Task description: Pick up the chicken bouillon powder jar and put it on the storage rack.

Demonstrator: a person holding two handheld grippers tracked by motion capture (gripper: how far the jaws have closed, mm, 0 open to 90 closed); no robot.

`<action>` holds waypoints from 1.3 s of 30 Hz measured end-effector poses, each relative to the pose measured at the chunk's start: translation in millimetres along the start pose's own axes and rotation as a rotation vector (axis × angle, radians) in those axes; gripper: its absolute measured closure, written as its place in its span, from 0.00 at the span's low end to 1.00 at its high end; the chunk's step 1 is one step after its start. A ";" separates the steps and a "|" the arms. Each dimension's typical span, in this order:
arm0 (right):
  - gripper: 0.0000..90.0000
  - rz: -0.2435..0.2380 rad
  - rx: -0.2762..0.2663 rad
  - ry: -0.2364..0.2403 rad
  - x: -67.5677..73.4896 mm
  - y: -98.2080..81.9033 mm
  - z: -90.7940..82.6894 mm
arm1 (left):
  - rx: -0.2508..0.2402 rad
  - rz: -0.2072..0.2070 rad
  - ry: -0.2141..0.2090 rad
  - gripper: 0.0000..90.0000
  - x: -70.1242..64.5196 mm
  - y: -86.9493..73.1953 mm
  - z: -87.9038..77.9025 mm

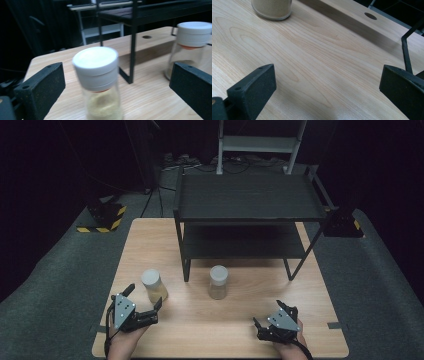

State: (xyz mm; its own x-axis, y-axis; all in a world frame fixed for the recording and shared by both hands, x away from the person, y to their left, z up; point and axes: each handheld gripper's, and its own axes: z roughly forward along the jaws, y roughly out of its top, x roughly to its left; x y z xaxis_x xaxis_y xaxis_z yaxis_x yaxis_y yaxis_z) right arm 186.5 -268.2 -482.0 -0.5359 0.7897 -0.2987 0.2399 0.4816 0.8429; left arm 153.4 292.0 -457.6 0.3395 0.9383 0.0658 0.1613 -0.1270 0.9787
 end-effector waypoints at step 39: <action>0.00 -0.002 -0.006 0.016 -3.0 -1.1 -0.4 | 0.046 -0.081 0.000 0.24 21.4 -10.6 56.1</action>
State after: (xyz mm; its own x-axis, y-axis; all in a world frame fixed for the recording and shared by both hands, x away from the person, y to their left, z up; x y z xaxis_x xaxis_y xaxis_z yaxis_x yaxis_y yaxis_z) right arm 187.5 -271.3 -481.8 -0.5489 0.7828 -0.2932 0.2344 0.4808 0.8449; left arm 211.0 295.3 -477.4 0.3231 0.9463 -0.0136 0.2308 -0.0648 0.9708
